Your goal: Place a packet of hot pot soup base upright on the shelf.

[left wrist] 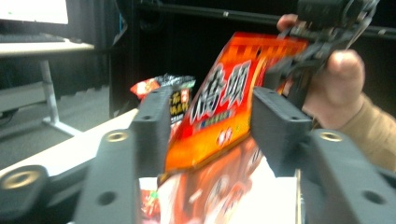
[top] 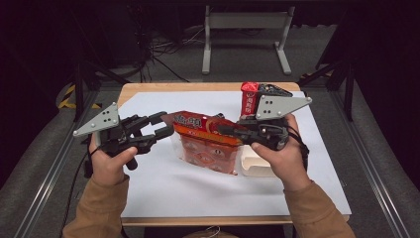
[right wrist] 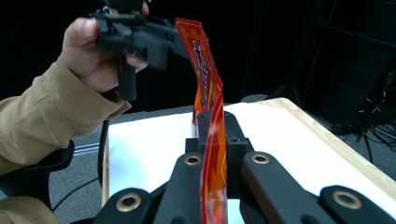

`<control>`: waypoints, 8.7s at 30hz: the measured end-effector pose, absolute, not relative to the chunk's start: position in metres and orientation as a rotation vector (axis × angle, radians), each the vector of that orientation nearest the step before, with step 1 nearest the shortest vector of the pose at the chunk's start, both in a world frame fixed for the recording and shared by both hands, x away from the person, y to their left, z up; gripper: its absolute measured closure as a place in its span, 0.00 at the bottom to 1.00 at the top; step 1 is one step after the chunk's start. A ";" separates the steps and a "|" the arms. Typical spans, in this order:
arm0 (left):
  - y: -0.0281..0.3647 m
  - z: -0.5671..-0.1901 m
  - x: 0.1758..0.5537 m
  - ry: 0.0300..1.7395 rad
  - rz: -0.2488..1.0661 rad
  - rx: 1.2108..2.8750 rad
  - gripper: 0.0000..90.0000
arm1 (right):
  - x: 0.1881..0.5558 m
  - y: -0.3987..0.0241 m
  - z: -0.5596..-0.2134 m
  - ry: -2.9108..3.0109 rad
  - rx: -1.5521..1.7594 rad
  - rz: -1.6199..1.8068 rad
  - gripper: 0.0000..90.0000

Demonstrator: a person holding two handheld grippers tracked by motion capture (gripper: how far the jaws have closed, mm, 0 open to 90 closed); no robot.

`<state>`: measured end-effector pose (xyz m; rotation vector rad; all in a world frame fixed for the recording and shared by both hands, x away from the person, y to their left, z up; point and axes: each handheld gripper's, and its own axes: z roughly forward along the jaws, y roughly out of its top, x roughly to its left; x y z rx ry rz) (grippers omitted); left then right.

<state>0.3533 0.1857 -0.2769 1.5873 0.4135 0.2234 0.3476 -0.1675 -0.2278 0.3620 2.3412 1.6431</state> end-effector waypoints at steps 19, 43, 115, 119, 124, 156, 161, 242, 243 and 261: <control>0.190 -0.293 0.375 0.466 0.245 1.719 0.20 | 0.354 -0.185 -0.189 2.330 0.400 1.603 0.99; 0.199 -0.317 0.397 0.577 0.212 1.789 0.17 | 0.370 -0.229 -0.157 2.268 0.471 1.529 0.99; 0.202 -0.334 0.410 0.641 0.202 1.815 0.18 | 0.414 -0.303 -0.235 2.106 0.846 1.447 0.99; 0.201 -0.336 0.410 0.648 0.191 1.812 0.18 | 0.414 -0.304 -0.241 2.109 0.849 1.452 0.99; 0.201 -0.336 0.411 0.647 0.192 1.817 0.18 | 0.413 -0.308 -0.245 2.101 0.856 1.472 0.99; 0.196 -0.348 0.417 0.691 0.190 1.837 0.08 | 0.405 -0.316 -0.281 2.169 0.929 1.449 0.99; 0.194 -0.353 0.421 0.710 0.203 1.835 0.06 | 0.401 -0.319 -0.286 2.165 0.945 1.475 0.99; 0.120 -0.388 0.498 0.800 0.261 1.902 0.27 | 0.367 -0.388 -0.337 1.924 1.177 1.381 0.47; 0.119 -0.388 0.501 0.804 0.253 1.914 0.26 | 0.367 -0.389 -0.337 1.925 1.173 1.382 0.47; 0.087 -0.405 0.528 0.859 0.224 1.961 0.22 | 0.375 -0.390 -0.341 1.933 1.176 1.407 0.47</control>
